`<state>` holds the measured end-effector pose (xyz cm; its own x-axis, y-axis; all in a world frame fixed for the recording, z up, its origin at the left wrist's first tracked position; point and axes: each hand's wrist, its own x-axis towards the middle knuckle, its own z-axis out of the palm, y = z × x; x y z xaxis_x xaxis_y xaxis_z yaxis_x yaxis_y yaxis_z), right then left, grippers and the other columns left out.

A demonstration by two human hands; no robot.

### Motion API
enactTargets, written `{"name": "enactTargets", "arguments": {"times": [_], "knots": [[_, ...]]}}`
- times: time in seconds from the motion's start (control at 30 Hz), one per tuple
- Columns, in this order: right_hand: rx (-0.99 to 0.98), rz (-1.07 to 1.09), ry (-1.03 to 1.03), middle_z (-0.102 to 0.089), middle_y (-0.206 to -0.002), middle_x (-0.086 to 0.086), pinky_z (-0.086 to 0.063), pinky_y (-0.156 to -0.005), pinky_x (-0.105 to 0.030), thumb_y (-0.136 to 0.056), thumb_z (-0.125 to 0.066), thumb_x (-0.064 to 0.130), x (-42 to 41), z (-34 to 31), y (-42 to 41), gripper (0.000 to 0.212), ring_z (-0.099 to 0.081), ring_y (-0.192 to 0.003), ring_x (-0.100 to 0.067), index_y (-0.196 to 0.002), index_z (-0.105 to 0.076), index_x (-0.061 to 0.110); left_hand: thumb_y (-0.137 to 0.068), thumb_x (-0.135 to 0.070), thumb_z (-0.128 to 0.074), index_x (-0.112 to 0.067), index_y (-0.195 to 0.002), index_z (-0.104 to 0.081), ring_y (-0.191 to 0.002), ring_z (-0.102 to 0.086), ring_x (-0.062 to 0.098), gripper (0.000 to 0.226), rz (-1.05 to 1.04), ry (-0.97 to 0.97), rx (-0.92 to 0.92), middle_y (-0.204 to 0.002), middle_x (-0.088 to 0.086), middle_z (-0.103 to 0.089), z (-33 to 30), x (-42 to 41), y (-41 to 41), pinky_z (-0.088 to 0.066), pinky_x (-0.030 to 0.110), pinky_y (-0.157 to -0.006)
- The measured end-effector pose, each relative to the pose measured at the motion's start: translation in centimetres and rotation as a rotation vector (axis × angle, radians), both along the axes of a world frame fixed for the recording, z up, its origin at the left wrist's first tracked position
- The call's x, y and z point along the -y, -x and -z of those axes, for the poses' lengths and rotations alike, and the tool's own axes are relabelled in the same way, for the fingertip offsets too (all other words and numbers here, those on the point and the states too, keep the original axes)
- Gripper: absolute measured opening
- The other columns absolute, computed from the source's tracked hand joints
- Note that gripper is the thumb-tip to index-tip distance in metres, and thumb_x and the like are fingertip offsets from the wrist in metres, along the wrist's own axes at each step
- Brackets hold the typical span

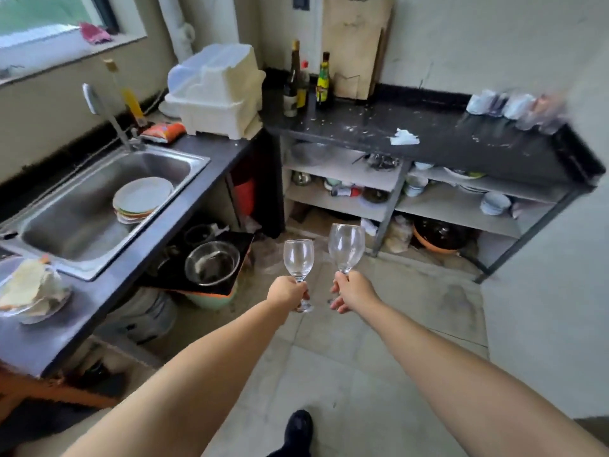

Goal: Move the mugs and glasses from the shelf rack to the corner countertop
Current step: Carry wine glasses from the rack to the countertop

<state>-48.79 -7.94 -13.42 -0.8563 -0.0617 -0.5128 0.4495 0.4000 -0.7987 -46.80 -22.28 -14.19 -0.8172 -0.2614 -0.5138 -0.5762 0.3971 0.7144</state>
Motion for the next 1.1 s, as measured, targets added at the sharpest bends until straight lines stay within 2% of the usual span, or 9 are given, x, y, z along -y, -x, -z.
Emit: {"name": "enactTargets", "arguments": {"times": [0.1, 0.17, 0.3, 0.43, 0.57, 0.67, 0.83, 0.97, 1.1], "knots": [[-0.002, 0.101, 0.019, -0.054, -0.076, -0.005, -0.038, -0.029, -0.016, -0.101, -0.032, 0.019, -2.1, -0.7, 3.2, 0.023, -0.054, -0.032, -0.013, -0.093, -0.047, 0.003, -0.087, -0.007, -0.049, -0.013, -0.054, -0.056, -0.036, -0.048, 0.008, 0.034, 0.047, -0.045, -0.018, -0.058, -0.002, -0.058, -0.6, -1.7, 4.5, -0.036, 0.010, -0.030], [-0.016, 0.183, 0.039, -0.054, -0.078, -0.006, -0.038, -0.029, -0.017, -0.100, -0.033, 0.019, -4.1, -1.2, 5.5, 0.022, -0.054, -0.037, -0.015, -0.095, -0.047, 0.002, -0.088, -0.006, -0.049, -0.013, -0.056, -0.056, -0.042, -0.048, 0.011, 0.033, 0.093, -0.080, -0.028, -0.059, -0.002, -0.059, -1.0, -3.4, 7.8, -0.040, 0.013, -0.033], [-0.019, 0.300, 0.045, -0.053, -0.074, -0.005, -0.038, -0.029, -0.016, -0.101, -0.032, 0.020, -8.4, -1.3, 8.3, 0.024, -0.054, -0.033, -0.011, -0.094, -0.047, 0.002, -0.087, -0.007, -0.050, -0.013, -0.058, -0.056, -0.044, -0.047, 0.012, 0.030, 0.191, -0.099, -0.004, -0.060, -0.003, -0.060, -1.3, -7.9, 12.3, -0.045, 0.018, -0.042], [-0.009, 0.381, 0.028, -0.056, -0.080, -0.005, -0.039, -0.030, -0.018, -0.101, -0.032, 0.021, -13.5, -0.6, 11.6, 0.025, -0.056, -0.038, -0.014, -0.094, -0.047, 0.003, -0.090, -0.009, -0.049, -0.007, -0.072, -0.060, -0.048, -0.045, 0.013, 0.021, 0.297, -0.119, 0.009, -0.066, -0.001, -0.060, -1.4, -13.8, 17.0, -0.046, 0.023, -0.048], [-0.008, 0.454, 0.027, -0.055, -0.079, -0.003, -0.041, -0.031, -0.017, -0.101, -0.034, 0.023, -19.5, 0.3, 16.1, 0.023, -0.055, -0.030, -0.010, -0.094, -0.048, 0.005, -0.090, -0.009, -0.050, -0.011, -0.066, -0.058, -0.047, -0.043, 0.012, 0.025, 0.354, -0.151, -0.006, -0.062, -0.002, -0.058, -1.3, -20.7, 22.1, -0.040, 0.015, -0.033], [-0.033, 0.463, 0.027, -0.054, -0.078, -0.005, -0.040, -0.031, -0.017, -0.101, -0.034, 0.022, -23.7, -0.1, 19.9, 0.025, -0.055, -0.030, -0.009, -0.085, -0.046, 0.009, -0.091, -0.011, -0.052, -0.012, -0.067, -0.058, -0.047, -0.042, 0.012, 0.024, 0.394, -0.148, -0.013, -0.059, -0.003, -0.057, -1.7, -24.9, 25.8, -0.038, 0.013, -0.035], [-0.051, 0.435, -0.013, -0.054, -0.080, -0.003, -0.040, -0.033, -0.018, -0.101, -0.033, 0.023, -33.7, -2.1, 27.3, 0.021, -0.057, -0.041, -0.016, -0.100, -0.046, 0.006, -0.090, -0.012, -0.052, -0.013, -0.058, -0.054, -0.049, -0.045, 0.014, 0.033, 0.393, -0.105, -0.001, -0.059, 0.002, -0.053, -2.3, -34.2, 33.2, -0.039, 0.022, -0.049], [-0.050, 0.444, -0.031, -0.054, -0.080, -0.003, -0.043, -0.039, -0.024, -0.102, -0.031, 0.023, -39.1, -3.1, 31.8, 0.022, -0.057, -0.047, -0.018, -0.103, -0.045, 0.006, -0.091, -0.015, -0.053, -0.012, -0.058, -0.054, -0.048, -0.045, 0.015, 0.032, 0.416, -0.093, -0.006, -0.061, 0.005, -0.053, -3.0, -39.0, 37.5, -0.039, 0.024, -0.050], [-0.039, 0.445, -0.049, -0.056, -0.081, -0.003, -0.045, -0.043, -0.027, -0.101, -0.031, 0.023, -42.2, -2.8, 36.0, 0.025, -0.058, -0.048, -0.017, -0.106, -0.048, 0.005, -0.090, -0.012, -0.052, -0.013, -0.060, -0.051, -0.049, -0.045, 0.014, 0.030, 0.439, -0.072, 0.010, -0.057, 0.000, -0.050, -3.5, -42.4, 41.7, -0.038, 0.023, -0.050]]}}
